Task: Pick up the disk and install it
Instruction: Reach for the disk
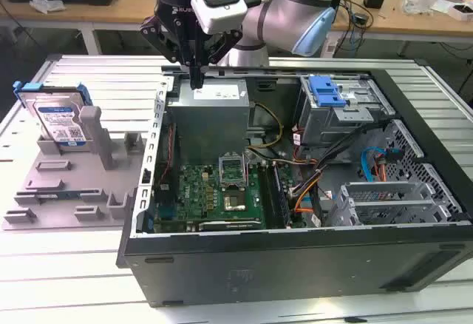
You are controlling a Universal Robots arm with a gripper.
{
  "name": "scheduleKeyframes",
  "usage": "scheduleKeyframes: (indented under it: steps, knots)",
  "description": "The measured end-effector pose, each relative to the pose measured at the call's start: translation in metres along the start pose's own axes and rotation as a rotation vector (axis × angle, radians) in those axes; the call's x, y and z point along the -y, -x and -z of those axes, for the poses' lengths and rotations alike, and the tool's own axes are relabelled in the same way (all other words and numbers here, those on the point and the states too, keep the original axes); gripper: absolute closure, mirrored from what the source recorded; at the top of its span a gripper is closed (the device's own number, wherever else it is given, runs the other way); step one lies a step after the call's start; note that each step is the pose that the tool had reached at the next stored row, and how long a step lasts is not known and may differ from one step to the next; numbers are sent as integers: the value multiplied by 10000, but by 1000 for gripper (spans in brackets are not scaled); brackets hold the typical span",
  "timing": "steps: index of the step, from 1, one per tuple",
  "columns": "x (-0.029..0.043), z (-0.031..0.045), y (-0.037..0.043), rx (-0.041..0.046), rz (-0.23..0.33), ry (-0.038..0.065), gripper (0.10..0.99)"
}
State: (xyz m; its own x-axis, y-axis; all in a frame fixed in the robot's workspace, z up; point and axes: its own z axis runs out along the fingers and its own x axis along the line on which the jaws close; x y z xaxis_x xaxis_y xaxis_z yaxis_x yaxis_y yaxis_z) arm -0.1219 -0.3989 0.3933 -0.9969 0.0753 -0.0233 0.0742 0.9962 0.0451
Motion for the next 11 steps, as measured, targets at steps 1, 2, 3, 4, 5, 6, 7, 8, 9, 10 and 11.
scheduleKeyframes:
  steps: [1, 2, 3, 4, 5, 6, 7, 8, 9, 10, 11]
  knots:
    - [0, 0, 0, 0, 0, 0, 980]
    - [0, 0, 0, 0, 0, 0, 980]
    - [0, 0, 0, 0, 0, 0, 980]
    - [0, 0, 0, -1, 0, 1, 980]
    - [0, 0, 0, 0, 0, 0, 980]
    - [0, 0, 0, 0, 0, 0, 980]
    - [0, 0, 0, 0, 0, 0, 980]
    - [0, 0, 0, 0, 0, 0, 980]
    - [0, 0, -2, -6, 0, -1, 980]
    - [-6, -2, -17, -16, -2, 1, 980]
    - [-14, -2, -38, -22, -2, 0, 980]
